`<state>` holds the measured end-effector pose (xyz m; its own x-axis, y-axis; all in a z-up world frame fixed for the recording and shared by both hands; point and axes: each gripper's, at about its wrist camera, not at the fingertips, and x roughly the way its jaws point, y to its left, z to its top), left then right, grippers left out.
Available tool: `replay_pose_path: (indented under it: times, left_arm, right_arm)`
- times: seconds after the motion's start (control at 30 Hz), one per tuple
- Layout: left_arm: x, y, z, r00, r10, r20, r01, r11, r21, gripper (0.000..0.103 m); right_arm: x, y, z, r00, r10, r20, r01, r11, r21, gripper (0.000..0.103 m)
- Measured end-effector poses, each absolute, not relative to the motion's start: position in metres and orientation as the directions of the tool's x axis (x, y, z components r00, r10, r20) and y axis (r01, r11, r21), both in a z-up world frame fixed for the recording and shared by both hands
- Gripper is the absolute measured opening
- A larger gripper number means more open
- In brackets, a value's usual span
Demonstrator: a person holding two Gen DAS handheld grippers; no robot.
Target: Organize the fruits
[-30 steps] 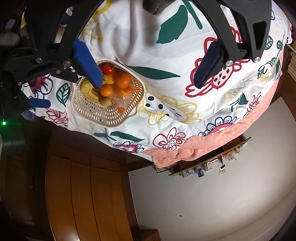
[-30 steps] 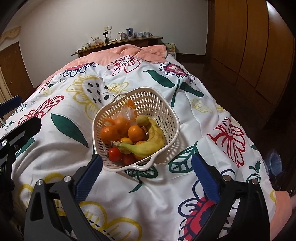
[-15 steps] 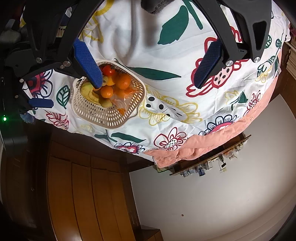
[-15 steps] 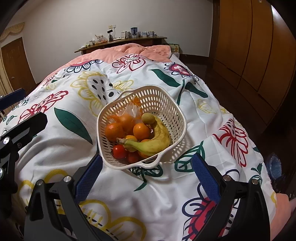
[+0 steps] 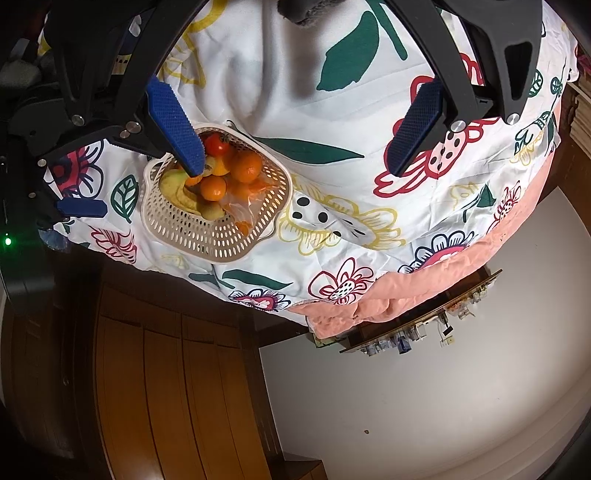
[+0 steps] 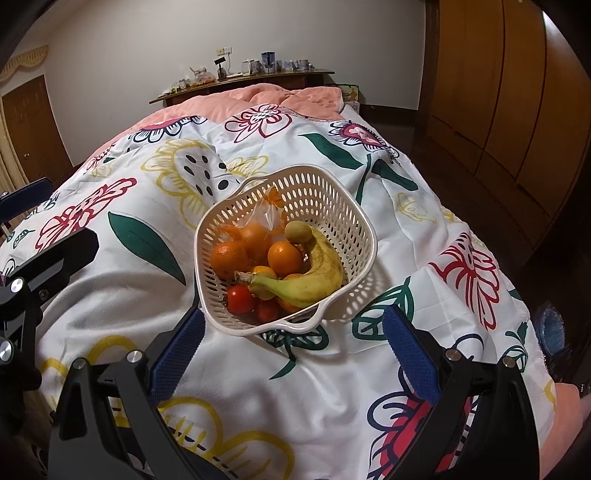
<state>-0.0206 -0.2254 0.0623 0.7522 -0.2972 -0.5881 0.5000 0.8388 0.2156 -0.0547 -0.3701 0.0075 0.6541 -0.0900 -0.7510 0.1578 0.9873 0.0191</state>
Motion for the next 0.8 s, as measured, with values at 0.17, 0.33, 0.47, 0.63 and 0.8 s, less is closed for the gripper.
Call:
replay_pose_path:
  times: [0.17, 0.33, 0.47, 0.63, 0.8]
  left_arm:
    - [-0.0206, -0.2266, 0.0611, 0.752, -0.296, -0.589, 0.501, 0.837, 0.219, 0.1]
    - [-0.0207, -0.2267, 0.0606, 0.752, -0.295, -0.589, 0.501, 0.837, 0.221, 0.1]
    - [-0.0212, -0.2271, 0.0604, 0.752, -0.296, -0.589, 0.502, 0.836, 0.221, 0.1]
    - [-0.0218, -0.2277, 0.0598, 0.753, -0.299, -0.586, 0.505, 0.833, 0.225, 0.1]
    - [-0.0255, -0.2292, 0.0579, 0.758, -0.304, -0.577, 0.515, 0.822, 0.243, 0.1]
  right_arm:
    - [-0.0546, -0.37, 0.0072, 0.654, -0.09, -0.751, 0.159, 0.987, 0.02, 0.096]
    - [-0.0544, -0.3707, 0.0074, 0.654, -0.089, -0.751, 0.157, 0.987, 0.02, 0.096]
    - [-0.0539, -0.3693, 0.0062, 0.652, -0.087, -0.753, 0.155, 0.988, 0.02, 0.096]
    - [-0.0536, -0.3693, 0.0059, 0.652, -0.087, -0.754, 0.155, 0.988, 0.02, 0.096]
    - [-0.0533, -0.3675, 0.0042, 0.65, -0.086, -0.755, 0.157, 0.987, 0.022, 0.096]
